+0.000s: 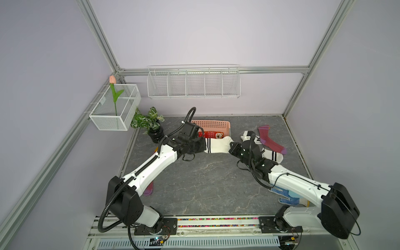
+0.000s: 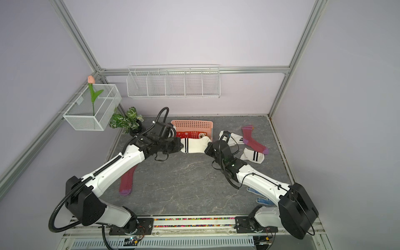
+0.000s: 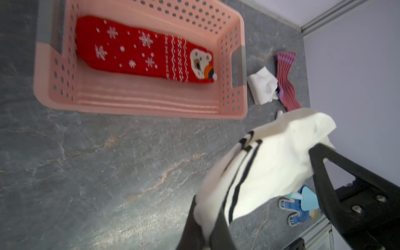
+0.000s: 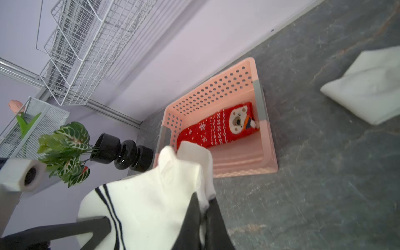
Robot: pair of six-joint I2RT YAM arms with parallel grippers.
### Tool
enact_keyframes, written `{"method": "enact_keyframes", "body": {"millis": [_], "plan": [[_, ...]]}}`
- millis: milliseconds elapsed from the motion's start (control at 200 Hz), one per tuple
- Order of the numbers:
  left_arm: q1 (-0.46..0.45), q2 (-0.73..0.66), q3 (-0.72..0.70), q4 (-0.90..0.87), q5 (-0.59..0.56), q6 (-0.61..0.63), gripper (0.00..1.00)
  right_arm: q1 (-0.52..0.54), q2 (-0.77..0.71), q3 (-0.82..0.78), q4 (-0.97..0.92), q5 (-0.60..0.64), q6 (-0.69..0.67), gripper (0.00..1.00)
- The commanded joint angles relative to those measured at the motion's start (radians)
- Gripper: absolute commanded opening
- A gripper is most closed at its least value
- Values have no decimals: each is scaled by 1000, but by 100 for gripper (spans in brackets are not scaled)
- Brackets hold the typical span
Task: Place the socks together as a pair
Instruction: Pick up a pair of socks from the center of the board, then place a pair of socks in the bin.
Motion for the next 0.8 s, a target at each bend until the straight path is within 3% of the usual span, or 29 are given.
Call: {"method": "enact_keyframes", "body": {"millis": [0, 455, 795], "plan": [[45, 102, 121, -107, 11, 116, 0, -45, 111, 133, -18, -44, -105, 7], [150, 552, 526, -213, -55, 293, 0, -96, 538, 497, -2, -77, -197, 7], [154, 704, 692, -221, -63, 329, 0, -105, 770, 707, -92, -115, -242, 7]]}}
